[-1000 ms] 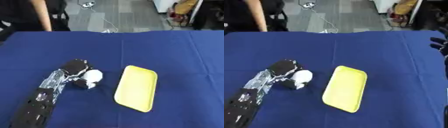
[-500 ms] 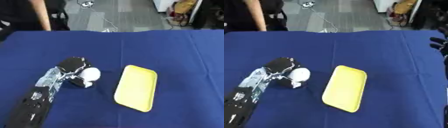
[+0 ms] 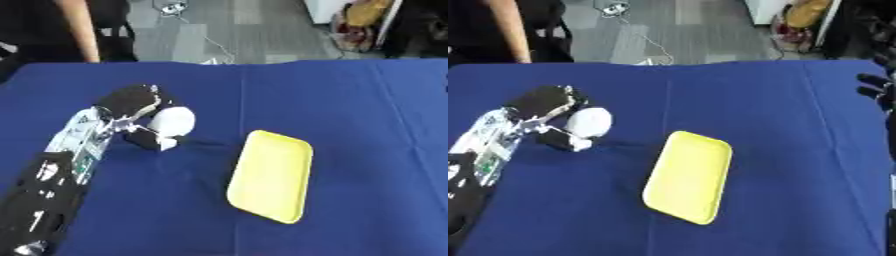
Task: Pick up objects on the table and place them in the box.
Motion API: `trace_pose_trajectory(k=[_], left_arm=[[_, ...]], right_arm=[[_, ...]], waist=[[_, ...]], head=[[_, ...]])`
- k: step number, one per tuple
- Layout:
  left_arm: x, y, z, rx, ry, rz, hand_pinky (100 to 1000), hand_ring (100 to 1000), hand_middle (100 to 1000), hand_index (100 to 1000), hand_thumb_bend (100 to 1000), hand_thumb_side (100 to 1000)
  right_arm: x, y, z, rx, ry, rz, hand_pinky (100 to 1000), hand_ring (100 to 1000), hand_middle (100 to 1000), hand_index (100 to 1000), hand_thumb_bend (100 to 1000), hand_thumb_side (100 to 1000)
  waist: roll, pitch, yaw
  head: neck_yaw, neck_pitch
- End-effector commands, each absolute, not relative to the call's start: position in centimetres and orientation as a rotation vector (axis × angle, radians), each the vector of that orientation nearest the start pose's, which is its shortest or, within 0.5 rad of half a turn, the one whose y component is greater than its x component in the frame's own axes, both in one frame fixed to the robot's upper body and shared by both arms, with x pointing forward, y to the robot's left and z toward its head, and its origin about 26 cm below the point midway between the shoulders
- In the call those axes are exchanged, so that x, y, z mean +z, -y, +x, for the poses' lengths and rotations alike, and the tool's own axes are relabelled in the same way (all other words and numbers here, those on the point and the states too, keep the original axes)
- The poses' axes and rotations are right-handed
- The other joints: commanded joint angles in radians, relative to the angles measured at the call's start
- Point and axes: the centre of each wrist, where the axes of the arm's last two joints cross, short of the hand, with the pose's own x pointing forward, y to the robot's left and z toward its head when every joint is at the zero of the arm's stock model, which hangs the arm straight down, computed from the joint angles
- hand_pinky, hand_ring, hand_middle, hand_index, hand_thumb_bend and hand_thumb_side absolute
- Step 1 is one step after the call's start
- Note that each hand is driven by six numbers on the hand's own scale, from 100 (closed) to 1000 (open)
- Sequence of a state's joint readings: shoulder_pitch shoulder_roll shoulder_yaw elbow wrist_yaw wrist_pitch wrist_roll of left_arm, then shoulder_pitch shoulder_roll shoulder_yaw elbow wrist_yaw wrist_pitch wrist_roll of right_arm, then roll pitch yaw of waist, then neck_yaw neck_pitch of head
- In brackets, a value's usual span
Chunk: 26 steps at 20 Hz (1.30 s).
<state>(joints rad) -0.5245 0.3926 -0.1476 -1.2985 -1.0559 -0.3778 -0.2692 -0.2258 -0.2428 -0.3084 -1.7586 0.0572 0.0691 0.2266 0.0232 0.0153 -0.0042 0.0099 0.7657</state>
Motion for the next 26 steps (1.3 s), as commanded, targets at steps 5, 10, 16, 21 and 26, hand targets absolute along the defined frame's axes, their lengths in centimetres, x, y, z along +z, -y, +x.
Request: trace_pose_trajectory(k=[5, 10, 16, 21, 26], left_arm=[[12.2, -27.7, 40.3, -1.707, 1.576, 0.885, 127, 180, 312, 367, 100, 212], [12.5, -27.0, 40.4, -1.713, 1.605, 0.87, 118, 179, 309, 367, 100, 215], [13.4, -23.8, 40.6, -1.783, 1.704, 0.794, 117, 178, 308, 365, 100, 215], [14.4, -21.0, 40.6, -1.848, 1.786, 0.732, 120, 178, 308, 365, 100, 214], [15.0, -18.3, 40.5, -1.913, 1.85, 0.667, 118, 179, 308, 366, 100, 216]], right_arm=[[14.4, 35.0, 31.1, 0.25, 1.917, -0.307, 804, 809, 932, 1000, 100, 906], [14.3, 35.1, 31.1, 0.25, 1.915, -0.307, 805, 809, 932, 1000, 100, 906], [14.3, 35.0, 31.1, 0.253, 1.913, -0.301, 805, 809, 932, 1000, 100, 906], [14.2, 34.9, 31.1, 0.254, 1.913, -0.297, 805, 809, 932, 1000, 100, 906], [14.2, 34.9, 31.1, 0.255, 1.914, -0.294, 805, 809, 932, 1000, 100, 907]], waist=[[-0.001, -0.008, -0.001], [-0.001, -0.009, 0.0], [-0.002, -0.01, -0.003], [-0.002, -0.01, -0.006], [-0.003, -0.004, -0.012]], head=[[-0.008, -0.009], [-0.008, -0.007], [-0.003, -0.006], [0.001, -0.004], [0.001, -0.007]])
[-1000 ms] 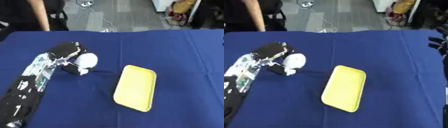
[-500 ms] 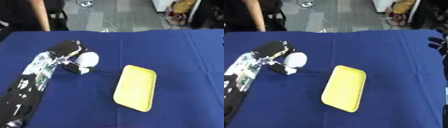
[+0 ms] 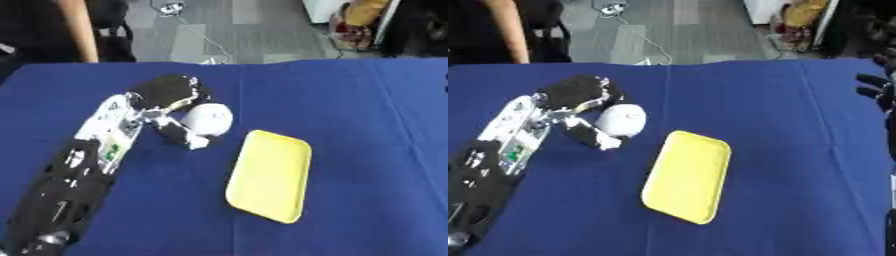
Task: Pick up objects on the table and place them in the box.
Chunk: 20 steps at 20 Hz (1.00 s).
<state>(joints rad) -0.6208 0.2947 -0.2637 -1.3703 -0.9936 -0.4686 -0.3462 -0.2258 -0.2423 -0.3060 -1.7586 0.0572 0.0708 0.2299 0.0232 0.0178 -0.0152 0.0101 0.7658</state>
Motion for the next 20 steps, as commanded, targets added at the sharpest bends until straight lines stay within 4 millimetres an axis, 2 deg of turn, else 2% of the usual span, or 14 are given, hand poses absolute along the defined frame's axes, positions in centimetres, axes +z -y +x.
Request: trace_pose_trajectory(k=[1, 10, 20], left_arm=[[15.1, -17.9, 40.4, 2.465, -2.381, -0.845, 121, 179, 309, 366, 100, 216], [15.4, -16.5, 40.3, 2.451, -2.335, -0.801, 131, 179, 309, 365, 100, 217], [15.1, -14.5, 40.3, 2.453, -2.287, -0.727, 146, 182, 311, 370, 100, 225]], right_arm=[[14.2, 34.9, 31.1, 0.254, 1.915, -0.295, 805, 809, 932, 1000, 100, 908], [14.2, 34.8, 31.1, 0.258, 1.913, -0.294, 805, 808, 933, 1000, 100, 912], [14.2, 34.9, 31.1, 0.257, 1.912, -0.295, 805, 809, 933, 1000, 100, 911]], waist=[[-0.003, -0.004, -0.001], [-0.001, 0.016, -0.002], [-0.003, 0.017, -0.001]], head=[[0.001, -0.007], [0.002, -0.003], [0.003, -0.01]])
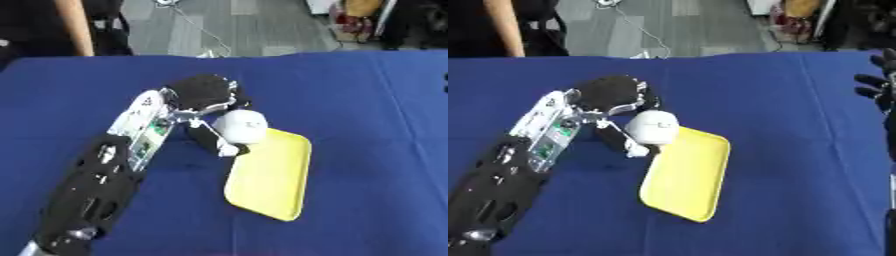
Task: Pick up objects on the table and place them in the box.
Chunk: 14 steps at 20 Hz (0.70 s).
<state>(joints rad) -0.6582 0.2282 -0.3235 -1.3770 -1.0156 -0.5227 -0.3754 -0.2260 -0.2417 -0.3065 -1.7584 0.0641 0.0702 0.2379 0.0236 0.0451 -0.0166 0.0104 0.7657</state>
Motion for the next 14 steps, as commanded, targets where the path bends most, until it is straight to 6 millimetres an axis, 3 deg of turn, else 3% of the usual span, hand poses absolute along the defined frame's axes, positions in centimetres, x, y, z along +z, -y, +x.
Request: trace_pose_trajectory(k=[1, 8, 14], left_arm=[[15.0, -14.1, 40.3, 2.453, -2.282, -0.715, 147, 182, 311, 371, 100, 225], [14.4, -10.6, 40.2, 2.451, -2.212, -0.586, 169, 186, 315, 381, 100, 228], [13.6, -8.9, 40.2, 2.452, -2.156, -0.534, 177, 187, 316, 382, 100, 229]], right_arm=[[14.2, 34.9, 31.1, 0.257, 1.912, -0.295, 805, 809, 933, 1000, 100, 911], [14.2, 34.8, 31.2, 0.262, 1.915, -0.288, 806, 809, 933, 1000, 100, 910], [14.2, 34.7, 31.3, 0.264, 1.918, -0.284, 806, 809, 933, 1000, 100, 909]], waist=[[-0.003, -0.01, 0.001], [-0.007, -0.01, 0.0], [-0.009, -0.011, -0.001]], head=[[0.003, -0.01], [0.006, -0.019], [0.007, -0.024]])
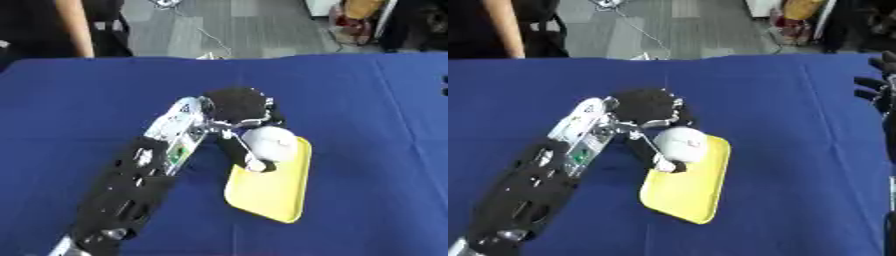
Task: Pick up objects on the table and place them in the box.
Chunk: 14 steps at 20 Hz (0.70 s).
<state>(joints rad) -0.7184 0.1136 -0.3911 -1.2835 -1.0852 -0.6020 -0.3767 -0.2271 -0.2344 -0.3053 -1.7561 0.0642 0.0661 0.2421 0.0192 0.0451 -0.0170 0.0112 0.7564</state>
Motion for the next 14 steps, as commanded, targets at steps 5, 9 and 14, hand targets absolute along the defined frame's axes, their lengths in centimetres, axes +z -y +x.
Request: trace_pose_trajectory(k=[5, 9, 14], left_arm=[[13.38, -8.32, 40.14, 2.443, -2.137, -0.515, 179, 186, 315, 382, 100, 228], [13.38, -8.31, 40.16, 2.439, -2.131, -0.52, 182, 187, 315, 384, 100, 227], [13.15, -8.27, 40.05, 2.444, -2.104, -0.496, 607, 720, 749, 908, 329, 301]], right_arm=[[14.25, 34.72, 31.32, 0.264, 1.92, -0.284, 806, 809, 933, 1000, 100, 908], [14.26, 34.72, 31.31, 0.263, 1.92, -0.284, 806, 809, 933, 1000, 100, 909], [14.24, 34.72, 31.29, 0.263, 1.92, -0.285, 806, 809, 934, 1000, 100, 910]], waist=[[-0.005, -0.011, 0.0], [-0.005, -0.01, -0.001], [-0.004, -0.009, -0.002]], head=[[0.004, -0.017], [0.005, -0.017], [0.007, -0.017]])
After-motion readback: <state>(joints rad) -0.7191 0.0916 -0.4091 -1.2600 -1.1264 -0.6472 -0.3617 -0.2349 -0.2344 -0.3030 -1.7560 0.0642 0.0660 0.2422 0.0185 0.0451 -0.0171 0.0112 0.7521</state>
